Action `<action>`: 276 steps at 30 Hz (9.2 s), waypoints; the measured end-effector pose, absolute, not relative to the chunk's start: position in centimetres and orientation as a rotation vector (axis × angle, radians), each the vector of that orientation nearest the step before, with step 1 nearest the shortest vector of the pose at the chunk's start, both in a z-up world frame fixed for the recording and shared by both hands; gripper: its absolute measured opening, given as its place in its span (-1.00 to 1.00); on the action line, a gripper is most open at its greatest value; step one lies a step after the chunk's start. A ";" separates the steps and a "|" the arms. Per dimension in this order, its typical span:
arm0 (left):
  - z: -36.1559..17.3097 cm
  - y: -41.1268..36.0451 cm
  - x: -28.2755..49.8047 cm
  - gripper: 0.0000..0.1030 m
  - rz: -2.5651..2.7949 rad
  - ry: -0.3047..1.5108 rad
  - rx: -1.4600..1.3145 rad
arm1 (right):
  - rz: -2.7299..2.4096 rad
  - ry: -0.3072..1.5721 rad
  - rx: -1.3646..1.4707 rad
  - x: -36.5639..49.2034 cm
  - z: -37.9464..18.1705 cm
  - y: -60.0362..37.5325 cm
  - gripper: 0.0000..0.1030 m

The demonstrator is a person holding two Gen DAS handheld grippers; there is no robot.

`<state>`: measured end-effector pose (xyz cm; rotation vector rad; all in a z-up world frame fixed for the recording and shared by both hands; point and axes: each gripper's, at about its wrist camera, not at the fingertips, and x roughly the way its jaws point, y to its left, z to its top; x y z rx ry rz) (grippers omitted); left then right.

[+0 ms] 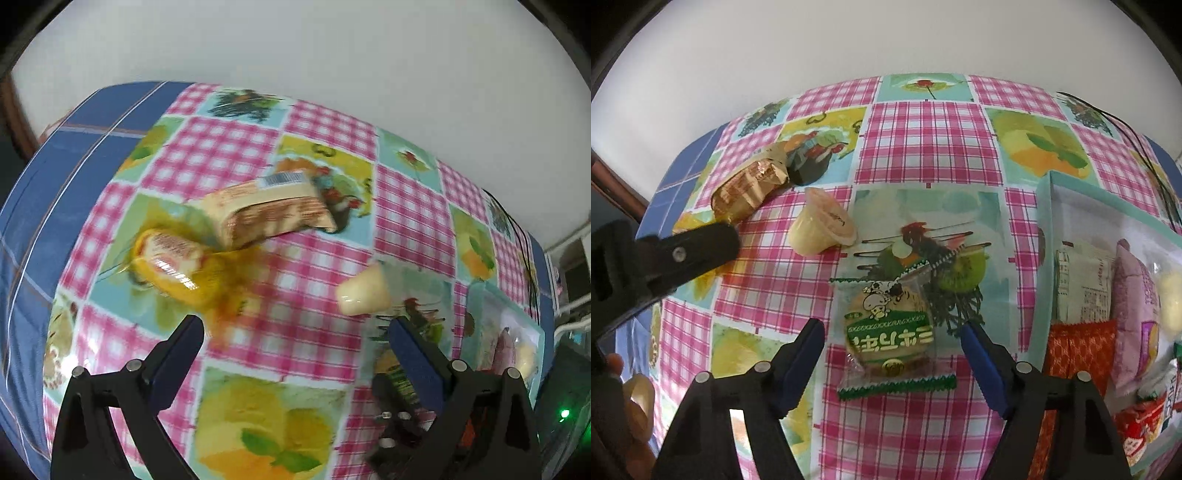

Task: Organize snacks
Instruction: 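Grasp the green-wrapped cookie with the right tool while the left tool grasps the pudding cup, then carry the cookie and pudding cup over the tray, then lower both snacks into the tray and open both tools to release, then move both open tools back to the remaining snacks, then grasp the tan wafer bar with the right tool while the left tool grasps the yellow bread bag, then lift the wafer bar and bread bag and carry them over the tray, then lower both snacks into the tray and open both tools to release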

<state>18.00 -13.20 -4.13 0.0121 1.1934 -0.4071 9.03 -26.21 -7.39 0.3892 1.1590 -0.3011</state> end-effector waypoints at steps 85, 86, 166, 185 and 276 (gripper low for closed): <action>-1.7 -26.8 7.0 0.25 -0.615 1.280 0.141 | -0.619 1.105 0.548 -6.2 1.2 -42.7 0.13; -1.7 -26.0 7.5 0.27 -0.588 1.274 0.142 | -0.610 1.107 0.542 -5.8 1.3 -42.2 0.16; -8.8 -2.5 25.2 0.66 -0.234 1.273 -0.301 | -0.120 1.195 0.335 27.2 -7.2 -20.3 0.89; -8.3 -3.0 24.3 -0.12 -0.278 1.312 -0.295 | -0.161 1.208 0.451 21.6 -7.3 -24.2 0.44; -0.4 -23.7 2.3 0.82 -0.579 1.137 0.155 | -0.683 1.041 0.720 -15.2 -1.7 -45.9 1.00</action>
